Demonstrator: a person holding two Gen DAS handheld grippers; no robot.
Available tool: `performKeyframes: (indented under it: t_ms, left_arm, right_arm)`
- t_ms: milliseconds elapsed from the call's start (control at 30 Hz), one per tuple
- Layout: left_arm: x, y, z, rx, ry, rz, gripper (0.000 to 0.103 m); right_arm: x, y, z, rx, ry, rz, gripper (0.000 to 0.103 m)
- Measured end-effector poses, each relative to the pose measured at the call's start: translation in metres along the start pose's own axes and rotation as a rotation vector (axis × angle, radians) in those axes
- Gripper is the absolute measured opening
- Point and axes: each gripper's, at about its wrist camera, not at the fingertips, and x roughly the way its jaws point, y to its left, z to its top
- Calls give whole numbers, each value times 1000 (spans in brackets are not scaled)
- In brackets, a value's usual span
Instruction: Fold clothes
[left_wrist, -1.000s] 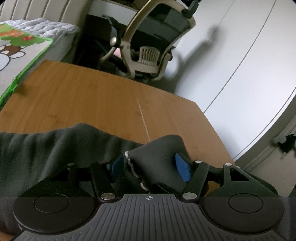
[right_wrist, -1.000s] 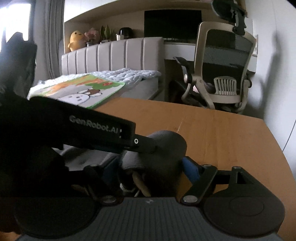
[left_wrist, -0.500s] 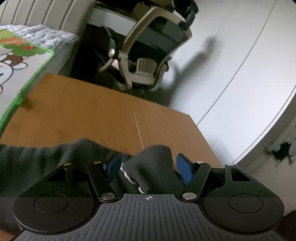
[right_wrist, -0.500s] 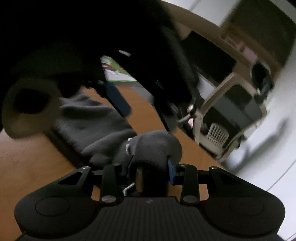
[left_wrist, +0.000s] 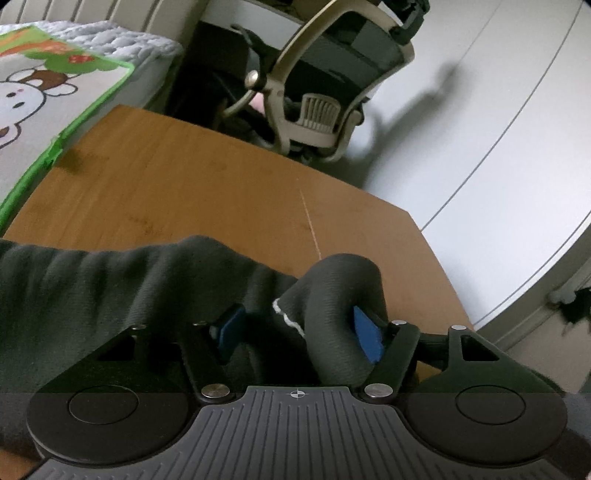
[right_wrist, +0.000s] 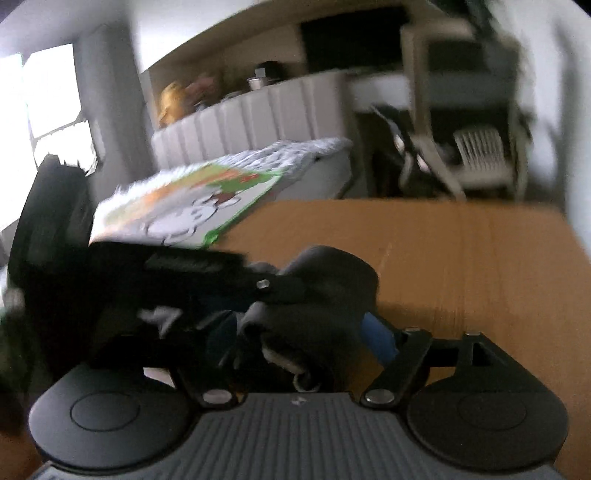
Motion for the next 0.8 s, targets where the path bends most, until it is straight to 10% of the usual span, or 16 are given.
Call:
performKeyframes:
  t_ms: [433, 800]
  left_arm:
    - [-2, 4, -4, 3, -8, 2, 71]
    - [-7, -6, -4, -10, -9, -55, 91]
  right_arm:
    - [35, -30, -7, 205, 46, 77, 81]
    - [13, -17, 2, 9, 38, 14, 44]
